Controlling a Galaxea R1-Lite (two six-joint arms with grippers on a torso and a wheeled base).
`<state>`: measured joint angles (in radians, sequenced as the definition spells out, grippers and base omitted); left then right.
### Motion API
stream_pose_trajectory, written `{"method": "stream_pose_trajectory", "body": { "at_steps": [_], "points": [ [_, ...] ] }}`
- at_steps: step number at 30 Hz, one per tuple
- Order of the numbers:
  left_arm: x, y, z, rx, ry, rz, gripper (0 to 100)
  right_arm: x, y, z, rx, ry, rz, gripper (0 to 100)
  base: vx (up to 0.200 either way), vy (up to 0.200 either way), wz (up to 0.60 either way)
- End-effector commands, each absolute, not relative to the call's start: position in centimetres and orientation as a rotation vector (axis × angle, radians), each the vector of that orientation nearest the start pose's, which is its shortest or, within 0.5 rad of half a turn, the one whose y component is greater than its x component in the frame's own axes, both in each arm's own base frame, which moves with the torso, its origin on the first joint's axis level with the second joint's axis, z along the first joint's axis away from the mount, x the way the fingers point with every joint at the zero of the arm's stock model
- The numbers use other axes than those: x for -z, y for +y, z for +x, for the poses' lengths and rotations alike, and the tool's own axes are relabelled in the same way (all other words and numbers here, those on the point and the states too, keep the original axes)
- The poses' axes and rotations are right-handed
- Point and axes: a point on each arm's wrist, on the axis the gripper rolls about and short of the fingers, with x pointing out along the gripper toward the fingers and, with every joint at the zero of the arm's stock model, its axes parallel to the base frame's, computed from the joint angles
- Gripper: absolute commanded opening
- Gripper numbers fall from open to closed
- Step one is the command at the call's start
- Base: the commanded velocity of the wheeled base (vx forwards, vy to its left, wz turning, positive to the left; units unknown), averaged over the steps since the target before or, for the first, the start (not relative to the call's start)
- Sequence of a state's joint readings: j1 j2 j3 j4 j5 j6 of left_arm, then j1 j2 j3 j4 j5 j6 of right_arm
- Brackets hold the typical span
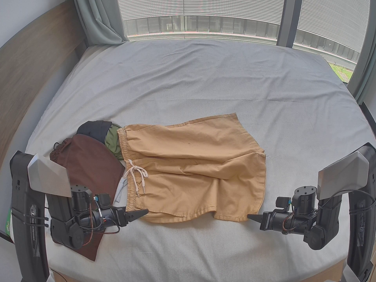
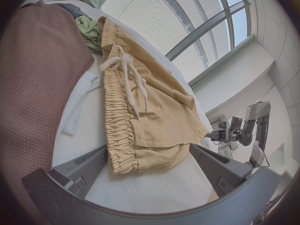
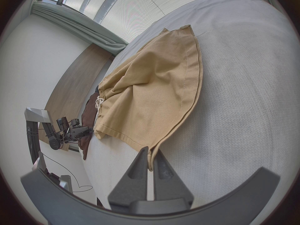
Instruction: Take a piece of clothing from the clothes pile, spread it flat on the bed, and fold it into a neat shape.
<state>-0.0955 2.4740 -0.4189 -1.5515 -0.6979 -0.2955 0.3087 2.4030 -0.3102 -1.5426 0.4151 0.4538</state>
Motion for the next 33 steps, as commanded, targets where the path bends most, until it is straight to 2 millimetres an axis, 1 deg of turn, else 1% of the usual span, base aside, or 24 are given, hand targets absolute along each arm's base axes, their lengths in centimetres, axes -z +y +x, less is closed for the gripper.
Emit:
{"method": "stream_pose_trajectory", "body": {
  "at_steps": [1, 8, 9, 22, 27, 29, 33],
  "points": [
    [5.4, -4.7, 30.4, 0.703, 0.612, -0.424, 100, 4.0, 9.5, 27.0, -0.566, 0.713, 0.453, 0, 0.000, 0.000, 0.00],
    [5.7, -4.6, 30.4, 0.701, 0.621, -0.423, 100, 4.0, 9.5, 27.0, -0.566, 0.713, 0.453, 0, 0.000, 0.000, 0.00],
    [5.8, -4.6, 30.4, 0.701, 0.622, -0.422, 0, 4.0, 9.5, 26.9, -0.566, 0.714, 0.453, 0, 0.000, 0.000, 0.00],
    [5.7, -4.6, 30.3, 0.702, 0.621, -0.420, 0, 4.0, 9.4, 26.7, -0.562, 0.721, 0.452, 0, 0.000, 0.000, 0.00],
    [5.6, -4.6, 30.1, 0.703, 0.624, -0.420, 0, 3.9, 8.6, 26.2, -0.561, 0.712, 0.390, 0, 0.000, 0.000, 0.00],
    [5.6, -4.6, 30.1, 0.703, 0.623, -0.421, 0, 3.8, 7.9, 26.0, -0.549, 0.712, 0.364, 0, 0.000, 0.000, 0.00],
    [5.3, -4.4, 29.8, 0.706, 0.628, -0.422, 0, 3.1, 6.6, 25.3, -0.531, 0.695, 0.328, 0, 0.000, 0.000, 0.00]
  ]
}}
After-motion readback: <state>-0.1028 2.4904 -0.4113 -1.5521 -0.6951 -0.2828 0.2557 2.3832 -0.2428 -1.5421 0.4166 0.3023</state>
